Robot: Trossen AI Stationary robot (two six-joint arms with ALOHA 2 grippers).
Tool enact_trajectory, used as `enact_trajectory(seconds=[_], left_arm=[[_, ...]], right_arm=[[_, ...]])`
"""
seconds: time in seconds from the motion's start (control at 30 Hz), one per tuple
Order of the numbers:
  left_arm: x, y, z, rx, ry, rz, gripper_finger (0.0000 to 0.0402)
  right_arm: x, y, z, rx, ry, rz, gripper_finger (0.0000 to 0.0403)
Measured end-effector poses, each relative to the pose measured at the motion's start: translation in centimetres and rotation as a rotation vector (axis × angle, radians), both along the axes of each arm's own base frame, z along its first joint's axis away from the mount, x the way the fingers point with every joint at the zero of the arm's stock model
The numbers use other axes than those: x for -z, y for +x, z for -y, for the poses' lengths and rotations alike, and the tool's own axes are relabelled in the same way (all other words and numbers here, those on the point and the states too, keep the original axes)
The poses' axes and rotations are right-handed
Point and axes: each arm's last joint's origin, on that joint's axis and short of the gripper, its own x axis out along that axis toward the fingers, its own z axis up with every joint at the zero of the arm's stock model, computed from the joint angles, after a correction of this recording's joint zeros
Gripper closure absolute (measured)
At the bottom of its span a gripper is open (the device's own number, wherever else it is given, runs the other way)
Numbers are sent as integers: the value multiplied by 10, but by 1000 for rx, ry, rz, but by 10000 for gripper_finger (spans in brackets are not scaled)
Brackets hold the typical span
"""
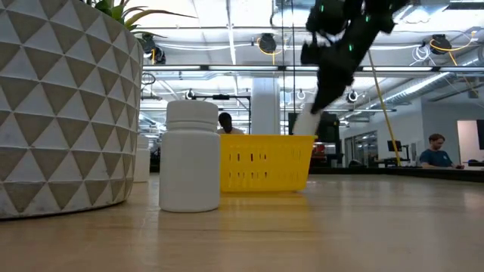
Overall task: Pick and place pill bottles into a basket
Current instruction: Put the white pill bottle into the yellow bin
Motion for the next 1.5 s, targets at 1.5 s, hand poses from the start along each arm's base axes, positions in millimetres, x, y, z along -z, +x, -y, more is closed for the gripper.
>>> enact_trajectory(seconds=[1.5], left_arm=[[-1, 0, 0, 0, 2, 9, 252]], right_arm=[[29, 117, -104, -383, 104, -206, 264]])
